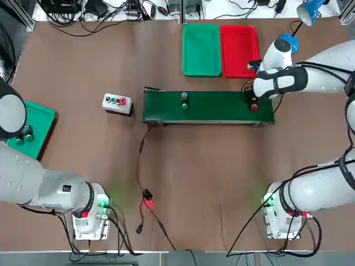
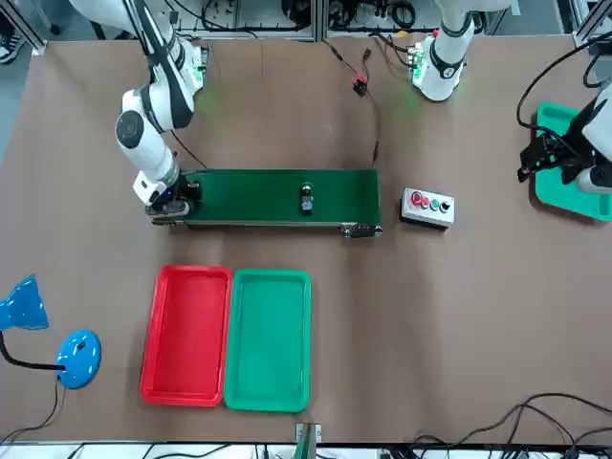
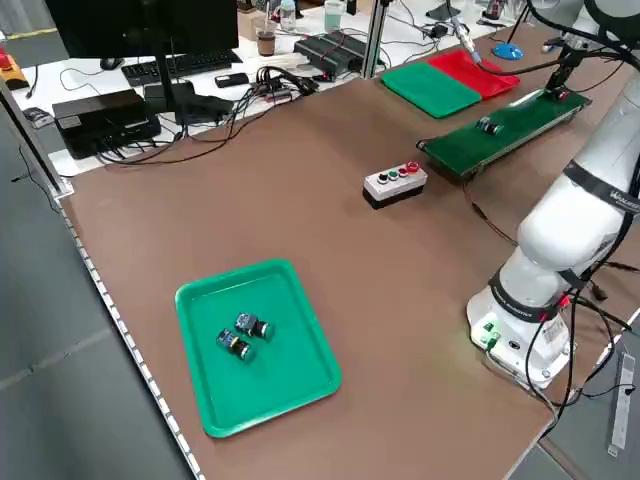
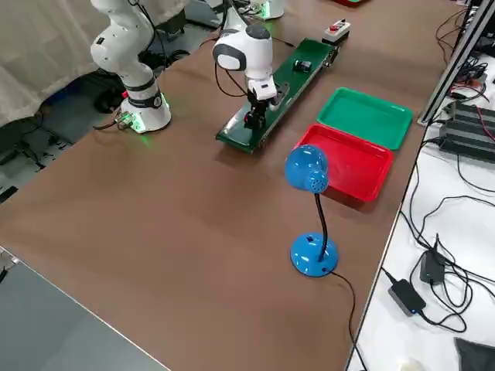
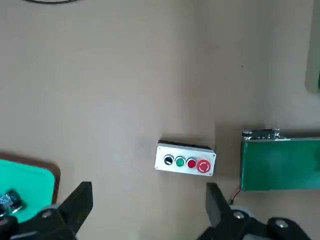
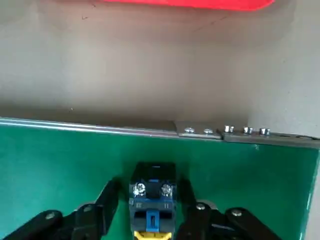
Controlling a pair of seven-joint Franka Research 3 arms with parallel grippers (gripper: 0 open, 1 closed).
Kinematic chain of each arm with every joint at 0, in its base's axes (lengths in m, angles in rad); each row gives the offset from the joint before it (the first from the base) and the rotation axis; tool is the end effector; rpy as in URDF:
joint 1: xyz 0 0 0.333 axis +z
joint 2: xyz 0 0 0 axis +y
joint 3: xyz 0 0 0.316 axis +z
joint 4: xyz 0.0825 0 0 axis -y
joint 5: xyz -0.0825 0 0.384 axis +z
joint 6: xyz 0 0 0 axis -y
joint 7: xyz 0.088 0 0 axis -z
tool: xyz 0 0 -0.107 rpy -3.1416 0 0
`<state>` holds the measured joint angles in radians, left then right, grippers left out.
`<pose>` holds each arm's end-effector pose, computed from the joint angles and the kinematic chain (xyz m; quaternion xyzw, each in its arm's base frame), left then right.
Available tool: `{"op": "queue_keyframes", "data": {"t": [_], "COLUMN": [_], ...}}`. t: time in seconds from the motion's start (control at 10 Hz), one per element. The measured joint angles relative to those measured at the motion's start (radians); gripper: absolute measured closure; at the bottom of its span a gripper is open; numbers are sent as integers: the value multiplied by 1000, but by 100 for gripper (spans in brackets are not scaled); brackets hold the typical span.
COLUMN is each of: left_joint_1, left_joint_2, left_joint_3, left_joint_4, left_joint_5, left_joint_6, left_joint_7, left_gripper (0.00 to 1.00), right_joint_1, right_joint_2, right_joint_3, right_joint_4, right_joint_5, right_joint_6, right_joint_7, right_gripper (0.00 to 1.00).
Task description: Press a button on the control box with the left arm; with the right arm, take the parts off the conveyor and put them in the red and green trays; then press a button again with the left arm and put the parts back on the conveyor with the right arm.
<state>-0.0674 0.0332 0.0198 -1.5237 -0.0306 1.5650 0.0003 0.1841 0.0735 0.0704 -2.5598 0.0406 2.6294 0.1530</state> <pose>0.5638 -0.0304 0.6277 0.9996 -0.0241 0.0037 0.0151 0.4376 0.1132 0.2395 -0.9994 -0.0329 0.0044 0.0119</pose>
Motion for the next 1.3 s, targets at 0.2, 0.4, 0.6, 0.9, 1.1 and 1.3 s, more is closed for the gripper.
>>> {"op": "queue_keyframes", "data": {"t": [0.2,0.4,0.6,0.9,1.1,1.3], "left_joint_1": [-2,-2,-1,-1,-1,-1], "left_joint_2": [0,1,2,5,7,8], "left_joint_3": [0,-1,0,0,0,0], "left_joint_4": [0,0,0,0,1,3], "left_joint_5": [0,0,0,0,0,0], "left_joint_6": [0,0,0,0,0,0], "left_joint_7": [0,0,0,0,0,0], "left_gripper": [0,0,0,0,0,0], "right_joint_1": [0,0,0,-18,-57,-95], "right_joint_2": [-5,-8,-12,14,109,283], "right_joint_3": [0,0,-2,-12,-16,-18], "right_joint_4": [1,12,63,217,357,540], "right_joint_5": [0,0,0,0,-1,-2], "right_joint_6": [-1,-19,-42,-68,-90,-90], "right_joint_7": [0,0,0,0,-2,-4], "right_gripper": [62,67,67,67,67,67]}}
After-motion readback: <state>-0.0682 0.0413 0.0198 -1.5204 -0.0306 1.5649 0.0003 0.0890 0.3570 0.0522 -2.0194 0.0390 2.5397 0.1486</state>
